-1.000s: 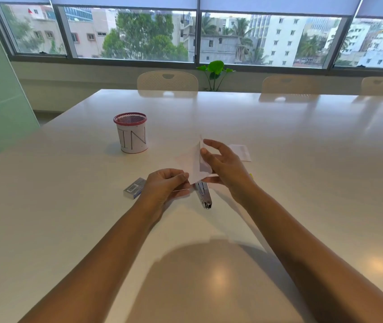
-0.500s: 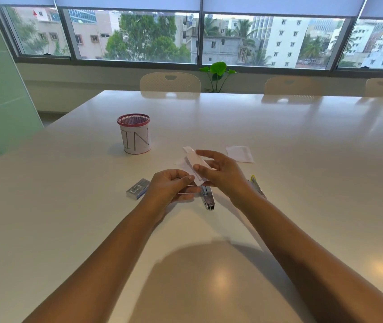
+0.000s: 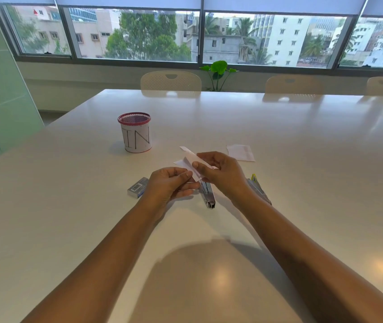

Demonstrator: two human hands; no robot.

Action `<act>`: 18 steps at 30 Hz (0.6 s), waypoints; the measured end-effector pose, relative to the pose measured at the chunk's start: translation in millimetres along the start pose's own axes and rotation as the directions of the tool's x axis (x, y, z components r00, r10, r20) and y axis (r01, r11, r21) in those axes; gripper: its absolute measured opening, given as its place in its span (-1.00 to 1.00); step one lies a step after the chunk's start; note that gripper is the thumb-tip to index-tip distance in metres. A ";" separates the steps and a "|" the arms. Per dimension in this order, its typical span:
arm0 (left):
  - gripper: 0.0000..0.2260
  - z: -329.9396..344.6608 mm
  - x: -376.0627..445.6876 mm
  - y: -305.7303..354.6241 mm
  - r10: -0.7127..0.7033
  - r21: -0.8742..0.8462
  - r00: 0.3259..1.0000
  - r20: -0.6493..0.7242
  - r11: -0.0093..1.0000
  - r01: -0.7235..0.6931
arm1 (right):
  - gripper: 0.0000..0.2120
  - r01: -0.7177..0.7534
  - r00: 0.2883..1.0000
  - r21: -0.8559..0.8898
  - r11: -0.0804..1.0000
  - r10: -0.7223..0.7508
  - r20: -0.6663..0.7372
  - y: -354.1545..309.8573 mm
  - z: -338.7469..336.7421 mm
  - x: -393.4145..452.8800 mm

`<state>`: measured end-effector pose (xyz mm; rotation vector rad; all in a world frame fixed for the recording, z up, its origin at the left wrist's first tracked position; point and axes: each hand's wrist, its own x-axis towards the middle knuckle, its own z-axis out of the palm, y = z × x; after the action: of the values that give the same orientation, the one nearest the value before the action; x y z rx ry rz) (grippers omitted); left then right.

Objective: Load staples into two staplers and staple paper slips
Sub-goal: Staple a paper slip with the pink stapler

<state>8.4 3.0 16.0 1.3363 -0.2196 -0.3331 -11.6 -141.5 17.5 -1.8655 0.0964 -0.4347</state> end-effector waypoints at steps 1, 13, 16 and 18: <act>-0.93 0.1 0.1 -0.1 -0.007 -0.004 1.000 -0.001 1.000 0.007 | -0.72 0.000 1.000 0.030 1.000 0.000 -0.004 -1.6 0.1 -0.4; -0.92 0.0 -2.7 2.5 -0.063 -0.112 0.997 0.033 0.991 0.066 | -0.84 0.013 0.995 0.042 0.999 -0.009 -0.098 -1.7 1.0 -0.5; -0.90 1.0 -3.5 2.8 -0.063 -0.138 0.997 0.050 0.988 0.069 | -0.85 0.052 0.990 -0.039 0.998 -0.057 -0.127 -0.7 3.0 -2.0; -0.90 1.3 -3.6 2.7 -0.067 -0.156 0.997 0.045 0.985 0.073 | -0.86 0.064 0.988 -0.061 0.996 -0.072 -0.134 -2.0 3.2 -3.7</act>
<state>4.9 3.6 19.0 1.1840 -0.1757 -0.4275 -14.3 -136.9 17.6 -1.8975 0.1387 -0.6128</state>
